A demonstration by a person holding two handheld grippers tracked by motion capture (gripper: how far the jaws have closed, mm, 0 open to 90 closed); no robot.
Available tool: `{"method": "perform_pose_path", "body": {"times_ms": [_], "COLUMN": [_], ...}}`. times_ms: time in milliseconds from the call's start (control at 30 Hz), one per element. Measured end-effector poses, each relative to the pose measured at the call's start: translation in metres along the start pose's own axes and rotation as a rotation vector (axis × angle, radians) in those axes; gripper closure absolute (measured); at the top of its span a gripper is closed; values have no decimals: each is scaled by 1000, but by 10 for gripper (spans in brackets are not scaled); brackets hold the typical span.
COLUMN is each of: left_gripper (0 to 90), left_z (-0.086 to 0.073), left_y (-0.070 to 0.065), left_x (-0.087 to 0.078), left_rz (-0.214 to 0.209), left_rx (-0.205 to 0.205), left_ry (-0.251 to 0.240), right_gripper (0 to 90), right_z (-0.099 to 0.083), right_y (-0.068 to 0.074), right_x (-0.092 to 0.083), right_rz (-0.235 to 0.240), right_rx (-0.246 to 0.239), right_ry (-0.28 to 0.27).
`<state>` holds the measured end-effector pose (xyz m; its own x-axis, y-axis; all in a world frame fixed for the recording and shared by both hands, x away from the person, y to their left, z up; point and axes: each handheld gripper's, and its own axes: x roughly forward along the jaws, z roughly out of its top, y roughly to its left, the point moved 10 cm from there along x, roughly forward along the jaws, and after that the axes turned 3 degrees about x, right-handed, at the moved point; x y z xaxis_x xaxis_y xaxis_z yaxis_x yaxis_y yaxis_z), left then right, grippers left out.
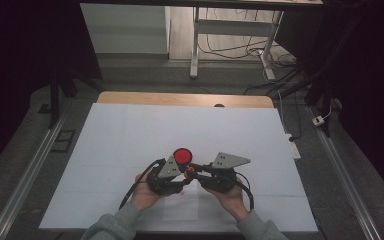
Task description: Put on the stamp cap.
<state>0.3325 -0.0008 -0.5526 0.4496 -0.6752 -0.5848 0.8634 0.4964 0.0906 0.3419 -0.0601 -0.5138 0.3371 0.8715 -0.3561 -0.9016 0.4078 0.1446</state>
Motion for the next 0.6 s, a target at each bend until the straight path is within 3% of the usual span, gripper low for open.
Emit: {"method": "perform_pose_path", "body": {"times_ms": [200,600], "left_gripper": [521,297], "left_z": [0,-1], "left_y": [0,4], "left_x": [0,-4], "left_rz": [-7,-4], "left_rx": [-3,-44], "left_ry": [1,1], "right_gripper": [722,722], "right_z": [1,4], "right_y": [0,-3], "right_x": [0,-4], "right_rz": [-1,-18], "right_rx": [-1,3], "right_ry": [-5,-24]}}
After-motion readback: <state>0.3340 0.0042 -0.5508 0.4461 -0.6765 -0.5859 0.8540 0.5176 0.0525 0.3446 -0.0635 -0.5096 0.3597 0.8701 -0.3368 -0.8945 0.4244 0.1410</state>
